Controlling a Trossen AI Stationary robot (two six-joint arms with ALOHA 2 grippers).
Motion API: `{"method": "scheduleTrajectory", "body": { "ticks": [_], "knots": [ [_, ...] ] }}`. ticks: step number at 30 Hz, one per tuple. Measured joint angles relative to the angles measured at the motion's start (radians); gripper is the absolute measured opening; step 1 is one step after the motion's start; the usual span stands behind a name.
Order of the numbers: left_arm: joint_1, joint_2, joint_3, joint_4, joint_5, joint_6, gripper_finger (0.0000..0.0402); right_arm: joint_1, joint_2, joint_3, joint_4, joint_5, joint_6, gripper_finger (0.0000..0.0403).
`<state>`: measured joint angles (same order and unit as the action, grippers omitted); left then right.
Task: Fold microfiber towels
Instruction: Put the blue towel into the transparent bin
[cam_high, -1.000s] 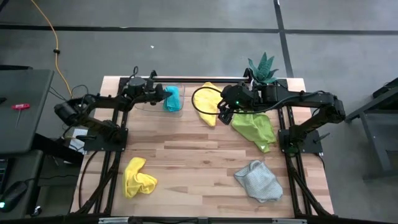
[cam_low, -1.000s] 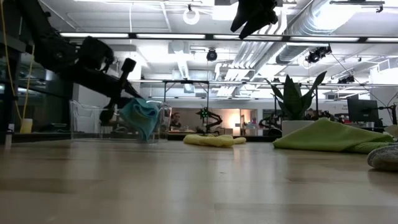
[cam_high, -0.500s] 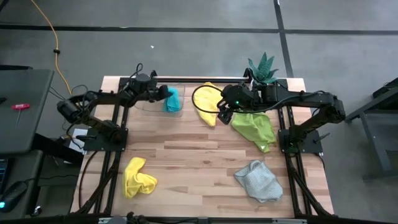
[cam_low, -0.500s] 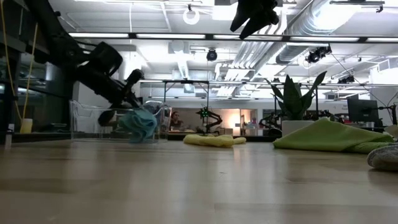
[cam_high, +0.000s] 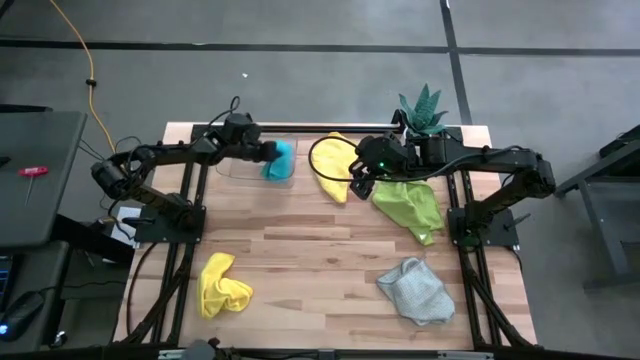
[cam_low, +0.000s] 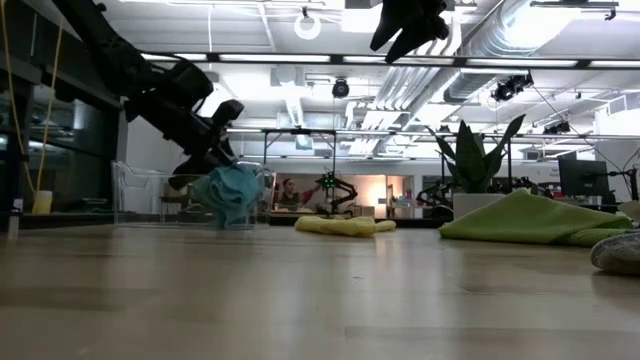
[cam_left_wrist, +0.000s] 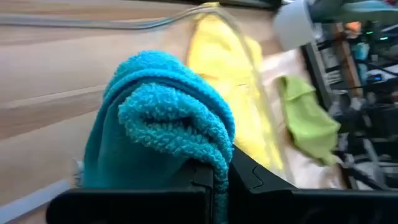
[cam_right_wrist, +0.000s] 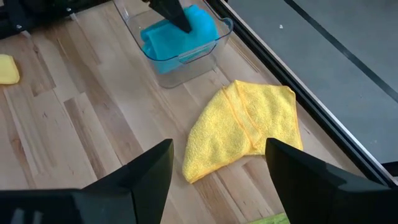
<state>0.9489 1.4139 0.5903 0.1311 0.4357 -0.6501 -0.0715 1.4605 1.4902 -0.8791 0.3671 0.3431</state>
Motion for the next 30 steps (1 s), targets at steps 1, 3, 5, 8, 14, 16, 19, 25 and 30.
{"method": "scheduleTrajectory", "body": {
  "ticks": [1, 3, 5, 8, 14, 16, 19, 25, 30],
  "knots": [
    [0.0, 0.0, 0.0, -0.011, -0.003, 0.01, 0.0, 0.0, 0.0, 0.0, 0.0, 0.0, -0.001, 0.0247],
    [-0.002, 0.0, 0.0, -0.016, -0.003, 0.015, 0.0, 0.0, 0.0, 0.0, 0.0, 0.0, -0.001, 0.0247],
    [-0.003, 0.0, 0.0, -0.016, -0.002, 0.014, 0.0, 0.0, 0.0, 0.0, 0.0, 0.0, -0.001, 0.0247],
    [-0.014, 0.0, 0.0, -0.019, -0.031, 0.01, 0.0, 0.0, 0.0, 0.0, 0.0, 0.0, -0.002, 0.0248],
    [-0.079, 0.0, 0.0, -0.028, -0.159, -0.037, 0.0, 0.0, 0.0, 0.0, 0.0, 0.0, -0.002, 0.0247],
    [-0.097, 0.0, 0.0, -0.014, -0.196, -0.058, 0.0, 0.0, 0.0, 0.0, 0.001, 0.0, -0.002, 0.0247],
    [-0.103, 0.0, 0.0, -0.016, -0.218, -0.081, 0.0, 0.0, 0.0, 0.0, 0.001, 0.0, -0.002, 0.0247],
    [-0.124, 0.0, 0.0, 0.002, -0.24, -0.1, 0.0, 0.0, 0.0, 0.0, 0.001, 0.0, -0.002, 0.0247],
    [-0.15, 0.0, 0.0, 0.018, -0.242, -0.094, 0.0011, 0.0, 0.0, 0.0, 0.0, 0.001, -0.003, 0.0247]
  ]
}}
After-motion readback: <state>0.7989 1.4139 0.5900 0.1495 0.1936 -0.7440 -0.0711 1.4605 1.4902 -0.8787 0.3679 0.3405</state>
